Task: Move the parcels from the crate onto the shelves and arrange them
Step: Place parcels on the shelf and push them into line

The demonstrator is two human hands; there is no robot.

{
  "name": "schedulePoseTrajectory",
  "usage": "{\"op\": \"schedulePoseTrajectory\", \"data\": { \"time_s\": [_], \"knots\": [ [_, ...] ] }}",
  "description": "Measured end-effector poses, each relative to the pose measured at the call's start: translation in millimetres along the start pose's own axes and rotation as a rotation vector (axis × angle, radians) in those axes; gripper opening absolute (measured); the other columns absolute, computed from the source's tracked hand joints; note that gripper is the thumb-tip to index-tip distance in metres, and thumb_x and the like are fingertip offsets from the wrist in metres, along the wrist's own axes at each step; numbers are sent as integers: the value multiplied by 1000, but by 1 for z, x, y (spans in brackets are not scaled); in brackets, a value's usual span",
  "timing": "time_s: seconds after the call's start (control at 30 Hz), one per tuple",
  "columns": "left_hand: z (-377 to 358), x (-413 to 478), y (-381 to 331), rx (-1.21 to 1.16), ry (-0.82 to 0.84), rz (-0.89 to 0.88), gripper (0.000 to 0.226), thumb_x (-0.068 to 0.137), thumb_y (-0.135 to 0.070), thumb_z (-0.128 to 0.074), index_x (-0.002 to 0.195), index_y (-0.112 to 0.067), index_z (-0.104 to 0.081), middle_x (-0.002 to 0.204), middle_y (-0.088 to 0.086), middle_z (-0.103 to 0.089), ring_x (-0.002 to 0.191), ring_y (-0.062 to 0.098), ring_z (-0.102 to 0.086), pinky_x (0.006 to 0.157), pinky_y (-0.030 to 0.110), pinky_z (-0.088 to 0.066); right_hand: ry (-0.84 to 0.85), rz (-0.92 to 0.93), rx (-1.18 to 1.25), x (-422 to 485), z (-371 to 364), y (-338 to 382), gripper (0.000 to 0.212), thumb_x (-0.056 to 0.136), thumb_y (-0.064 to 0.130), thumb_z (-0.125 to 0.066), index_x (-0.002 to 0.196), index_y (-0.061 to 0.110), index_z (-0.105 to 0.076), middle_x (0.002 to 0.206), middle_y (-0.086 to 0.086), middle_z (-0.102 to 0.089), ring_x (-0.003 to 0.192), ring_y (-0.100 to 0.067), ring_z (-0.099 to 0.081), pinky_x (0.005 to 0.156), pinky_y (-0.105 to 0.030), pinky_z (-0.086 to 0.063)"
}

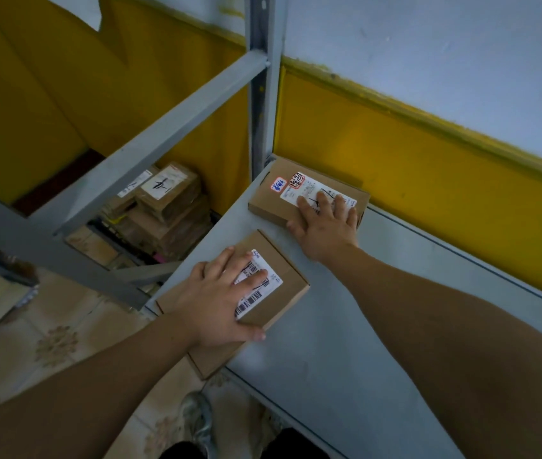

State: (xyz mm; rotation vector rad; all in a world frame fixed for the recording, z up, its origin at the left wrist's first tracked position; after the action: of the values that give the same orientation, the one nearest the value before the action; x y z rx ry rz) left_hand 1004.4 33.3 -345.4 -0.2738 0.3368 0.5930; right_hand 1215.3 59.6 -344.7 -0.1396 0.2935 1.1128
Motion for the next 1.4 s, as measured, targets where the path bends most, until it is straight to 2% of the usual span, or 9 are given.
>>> {"op": "schedulePoseTrajectory", "data": {
  "time_s": [0.1, 0.27, 0.4, 0.53, 0.77, 0.9, 1.07, 1.2, 1.4],
  "knots": [
    [-1, 0, 1, -4, 15, -4, 119, 48, -96, -4, 152, -39, 3, 160, -6, 20, 144, 21, 25, 117, 52, 0, 24, 2, -7, 3, 2, 2, 69, 97, 70, -17, 157, 38, -6, 167, -3, 2, 152, -37, 7, 120, -59, 1],
    [3, -6, 17, -130, -39, 84, 127, 46, -103, -13, 152, -35, 9, 160, -1, 19, 144, 22, 26, 116, 52, 5, -46, 19, 126, -31, 17, 4, 70, 99, 64, -30, 157, 27, -17, 166, -7, -12, 152, -30, -4, 123, -50, -7],
    [1, -18, 50, -315, -58, 276, 115, 64, -87, -51, 151, -30, -1, 160, 4, -8, 148, 28, -4, 115, 60, -15, -76, -102, 348, -88, 2, 1, 69, 100, 55, -42, 157, 24, -19, 164, -4, -15, 151, -25, -9, 122, -43, -13],
    [4, -17, 44, -343, -66, 167, 104, 65, -77, -61, 147, -34, -14, 140, 0, -44, 132, 26, -38, 105, 53, -36, -53, -327, 546, -144, -30, 3, 75, 99, 55, -44, 158, 24, -9, 166, -6, -9, 152, -24, -6, 122, -42, -11],
    [22, -25, -8, -548, -19, -23, 80, 85, -31, -71, 149, -35, -23, 136, 5, -46, 111, 25, -58, 85, 34, -50, -183, -565, 886, -228, -54, 5, 79, 97, 52, -51, 158, 20, -12, 158, -9, -31, 145, -28, -29, 117, -42, -29],
    [34, -40, -57, -750, -6, -133, 60, 96, -10, -54, 148, -29, -32, 137, 3, -54, 112, 24, -60, 68, 23, -51, -287, -755, 1078, -291, -60, -17, 83, 96, 54, -52, 159, 25, -5, 162, -5, -27, 144, -29, -35, 116, -45, -33],
    [37, -72, -152, -961, 22, -284, 67, 98, -7, -49, 150, -41, -24, 136, -6, -56, 106, 17, -62, 80, 30, -55, -437, -897, 1185, -393, -61, -59, 78, 98, 52, -50, 159, 27, -8, 158, -4, -35, 138, -26, -44, 109, -40, -40],
    [19, -119, -258, -930, 92, -392, 58, 102, -15, -45, 149, -42, -26, 127, -12, -50, 87, 3, -60, 54, 13, -47, -555, -990, 1209, -496, -66, -95, 76, 98, 53, -49, 158, 30, -10, 144, 1, -51, 121, -24, -57, 98, -41, -50],
    [-30, -209, -430, -929, 174, -579, 56, 98, -10, -47, 148, -31, -34, 138, -2, -55, 104, 12, -58, 90, 26, -49, -699, -1147, 1232, -688, -105, -154, 75, 98, 51, -50, 158, 27, -13, 125, 5, -58, 107, -15, -61, 89, -31, -48]
  ]
}}
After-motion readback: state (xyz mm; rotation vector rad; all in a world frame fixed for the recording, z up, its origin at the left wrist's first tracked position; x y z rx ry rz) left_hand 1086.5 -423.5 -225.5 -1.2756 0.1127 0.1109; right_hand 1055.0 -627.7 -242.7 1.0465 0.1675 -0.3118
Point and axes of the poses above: each hand's wrist, its own x-axis towards the middle knuckle, its own z-axis out of the back of the hand, y = z × x, the point moved 9 cm from there along x, towards the middle knuckle
